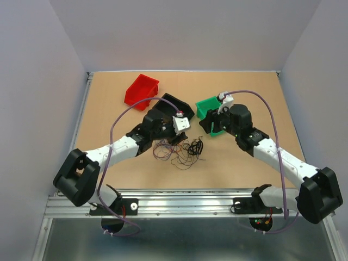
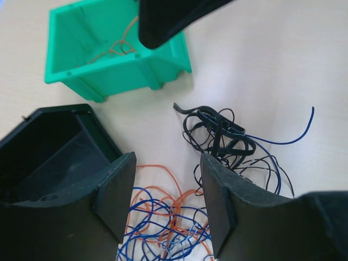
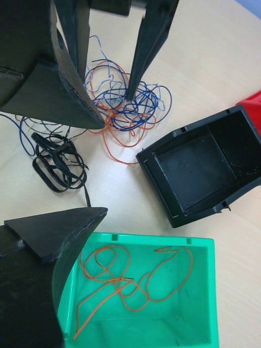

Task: Untangle the cables

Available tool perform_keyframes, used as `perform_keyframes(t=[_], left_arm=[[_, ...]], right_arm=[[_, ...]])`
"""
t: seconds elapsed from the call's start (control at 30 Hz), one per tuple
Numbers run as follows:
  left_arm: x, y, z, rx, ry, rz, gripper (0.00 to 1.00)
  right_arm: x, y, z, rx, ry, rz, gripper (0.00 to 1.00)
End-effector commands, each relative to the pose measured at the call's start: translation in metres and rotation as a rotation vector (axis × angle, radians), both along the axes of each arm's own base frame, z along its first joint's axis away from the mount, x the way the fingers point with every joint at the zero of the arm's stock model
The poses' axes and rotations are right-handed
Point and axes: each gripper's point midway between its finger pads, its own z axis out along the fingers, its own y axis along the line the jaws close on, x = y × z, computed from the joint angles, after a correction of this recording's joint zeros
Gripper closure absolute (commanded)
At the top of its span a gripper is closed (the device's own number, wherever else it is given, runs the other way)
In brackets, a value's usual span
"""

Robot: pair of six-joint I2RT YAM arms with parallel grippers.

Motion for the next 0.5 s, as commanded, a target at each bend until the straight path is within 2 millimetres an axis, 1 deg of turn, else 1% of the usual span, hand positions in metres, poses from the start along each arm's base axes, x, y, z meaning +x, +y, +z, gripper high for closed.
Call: perform_keyframes(t=[0.0,0.03,0.1,0.13,0.23,0.27,0.3,0.37,0.43,0.47], left_arm=[[0.002,-0.015,0.005,0.013,0.015,-0.055,0.37],[0.004,-0.017,-0.005,0.031,0.038,-0.057,0.38],[0.007,-0.02,-0.009,0.048,0.057,-0.055,0.39],[0.006,-0.023,-0.015,0.065,0.077,-0.071,0.41],[0.0,-0.026,-0.026,0.099,0.118,-0.115,0.45],[0.0,-0.026,-0.027,0.104,0.124,-0.123,0.47],[0.0,-0.026,-0.031,0.112,0.133,-0.123,0.52],[-0.002,-0.027,-0.032,0.117,0.14,-0.136,0.58],[-0.008,-0.028,-0.032,0.116,0.15,-0.171,0.6],[-0.011,-0.028,-0.033,0.123,0.161,-0.186,0.59]], right_arm=[[-0.003,-0.003,-0.008,-0.012,0.006,-0.007,0.35],[-0.002,-0.004,-0.007,-0.013,0.004,-0.016,0.35],[0.0,-0.007,-0.006,-0.015,-0.001,-0.038,0.35],[0.001,-0.01,-0.006,-0.019,-0.006,-0.057,0.35],[0.001,-0.016,-0.002,-0.018,-0.021,-0.085,0.35],[0.001,-0.017,-0.001,-0.017,-0.026,-0.091,0.35],[0.001,-0.018,-0.001,-0.019,-0.027,-0.099,0.35],[0.001,-0.02,0.003,-0.014,-0.035,-0.11,0.35],[0.0,-0.023,0.004,-0.012,-0.04,-0.122,0.35],[0.0,-0.023,0.005,-0.01,-0.045,-0.124,0.35]])
